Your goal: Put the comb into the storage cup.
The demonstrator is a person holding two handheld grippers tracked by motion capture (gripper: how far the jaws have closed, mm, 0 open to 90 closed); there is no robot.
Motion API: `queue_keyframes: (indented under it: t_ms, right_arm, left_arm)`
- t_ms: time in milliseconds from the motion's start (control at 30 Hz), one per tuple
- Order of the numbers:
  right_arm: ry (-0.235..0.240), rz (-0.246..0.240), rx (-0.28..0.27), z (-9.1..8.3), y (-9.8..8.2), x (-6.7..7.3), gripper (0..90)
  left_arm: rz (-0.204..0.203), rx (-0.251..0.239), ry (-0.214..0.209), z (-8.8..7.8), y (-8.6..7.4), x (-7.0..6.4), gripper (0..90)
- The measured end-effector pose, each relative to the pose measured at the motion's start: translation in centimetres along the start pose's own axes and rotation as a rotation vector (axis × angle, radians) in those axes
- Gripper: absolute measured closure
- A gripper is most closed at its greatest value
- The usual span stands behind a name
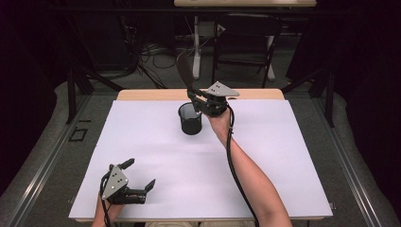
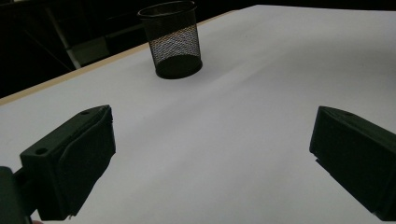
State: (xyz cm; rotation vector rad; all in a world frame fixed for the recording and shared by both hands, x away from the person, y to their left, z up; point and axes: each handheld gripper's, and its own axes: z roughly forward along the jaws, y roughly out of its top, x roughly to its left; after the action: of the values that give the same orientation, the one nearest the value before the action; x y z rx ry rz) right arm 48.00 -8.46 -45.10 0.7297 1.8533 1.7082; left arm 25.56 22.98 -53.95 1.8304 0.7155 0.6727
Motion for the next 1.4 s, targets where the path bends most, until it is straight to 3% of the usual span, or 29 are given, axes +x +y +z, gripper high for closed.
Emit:
queue_keyframes:
  t_ms: [1400]
  right_arm:
    - [-0.008,0.0,0.003,1.7,-0.9,0.1,72.6]
  left_arm:
    - [0.001,-0.003,-0.001,0.0,0.0,0.0,0.4]
